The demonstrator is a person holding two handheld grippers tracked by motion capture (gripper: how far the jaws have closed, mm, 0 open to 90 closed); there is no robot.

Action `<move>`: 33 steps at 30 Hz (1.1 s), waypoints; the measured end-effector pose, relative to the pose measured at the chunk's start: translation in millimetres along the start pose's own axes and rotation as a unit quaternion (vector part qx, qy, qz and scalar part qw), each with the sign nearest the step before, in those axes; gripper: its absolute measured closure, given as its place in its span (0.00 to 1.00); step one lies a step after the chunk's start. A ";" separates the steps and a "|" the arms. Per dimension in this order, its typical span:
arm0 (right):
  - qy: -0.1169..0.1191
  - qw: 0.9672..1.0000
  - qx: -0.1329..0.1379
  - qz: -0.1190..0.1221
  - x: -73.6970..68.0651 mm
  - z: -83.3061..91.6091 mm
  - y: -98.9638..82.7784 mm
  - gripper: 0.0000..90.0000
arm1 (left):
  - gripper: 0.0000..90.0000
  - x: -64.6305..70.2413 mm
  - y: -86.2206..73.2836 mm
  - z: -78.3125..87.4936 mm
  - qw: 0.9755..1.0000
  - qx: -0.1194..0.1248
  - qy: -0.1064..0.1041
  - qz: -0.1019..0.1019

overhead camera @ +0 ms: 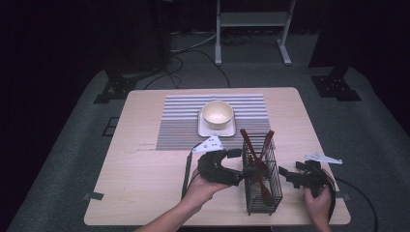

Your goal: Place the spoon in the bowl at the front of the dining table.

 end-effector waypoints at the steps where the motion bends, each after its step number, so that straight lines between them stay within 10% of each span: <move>1: 0.000 1.000 0.000 0.001 0.0 0.0 0.0 0.16 | 0.17 -1.1 0.3 -1.2 1.000 -0.001 0.002 0.001; 25: 0.004 1.000 0.001 0.002 -0.2 -0.1 0.1 0.16 | 0.90 -5.4 0.3 -13.9 0.999 0.005 0.010 -0.033; 33: 0.005 1.000 0.002 0.003 -0.1 0.0 0.1 0.16 | 0.94 1.2 3.6 -12.1 1.000 0.017 -0.014 -0.021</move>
Point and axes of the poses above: each handheld gripper's, and its own axes: z roughly backward along the jaws, y roughly out of its top, x roughly to its right, the point moved 3 cm from there along -z, roughly forward along the jaws, and after that the axes turned 13 degrees about z, right-handed, at the moved point
